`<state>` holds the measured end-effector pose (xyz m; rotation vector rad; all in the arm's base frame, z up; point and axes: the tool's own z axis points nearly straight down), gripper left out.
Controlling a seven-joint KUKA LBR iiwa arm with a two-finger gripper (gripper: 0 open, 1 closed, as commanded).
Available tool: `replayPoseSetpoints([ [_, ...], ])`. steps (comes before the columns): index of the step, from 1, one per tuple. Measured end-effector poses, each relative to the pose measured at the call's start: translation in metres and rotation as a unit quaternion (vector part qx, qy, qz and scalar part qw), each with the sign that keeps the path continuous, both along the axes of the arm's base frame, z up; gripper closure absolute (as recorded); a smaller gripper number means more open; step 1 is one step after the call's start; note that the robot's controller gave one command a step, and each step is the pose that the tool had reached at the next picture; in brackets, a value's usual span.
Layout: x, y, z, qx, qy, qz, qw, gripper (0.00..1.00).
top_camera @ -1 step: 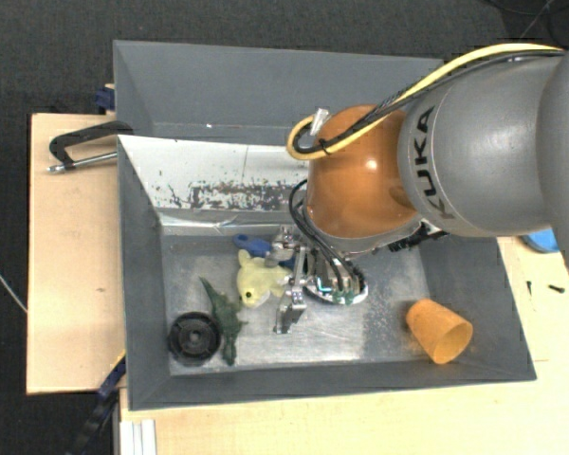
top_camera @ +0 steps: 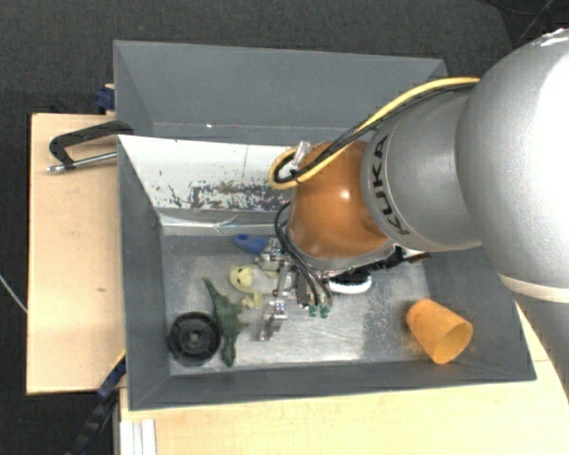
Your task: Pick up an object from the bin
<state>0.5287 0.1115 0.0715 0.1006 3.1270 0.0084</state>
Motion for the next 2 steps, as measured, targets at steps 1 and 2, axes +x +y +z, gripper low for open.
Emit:
replayPoseSetpoints([
  [1, 0.002, 0.000, 0.004, 0.001, -0.0033, 0.000, 1.0000, 1.00],
  [2, 0.013, -0.008, 0.144, -0.002, -0.0009, 0.051, 0.9987, 1.00],
])
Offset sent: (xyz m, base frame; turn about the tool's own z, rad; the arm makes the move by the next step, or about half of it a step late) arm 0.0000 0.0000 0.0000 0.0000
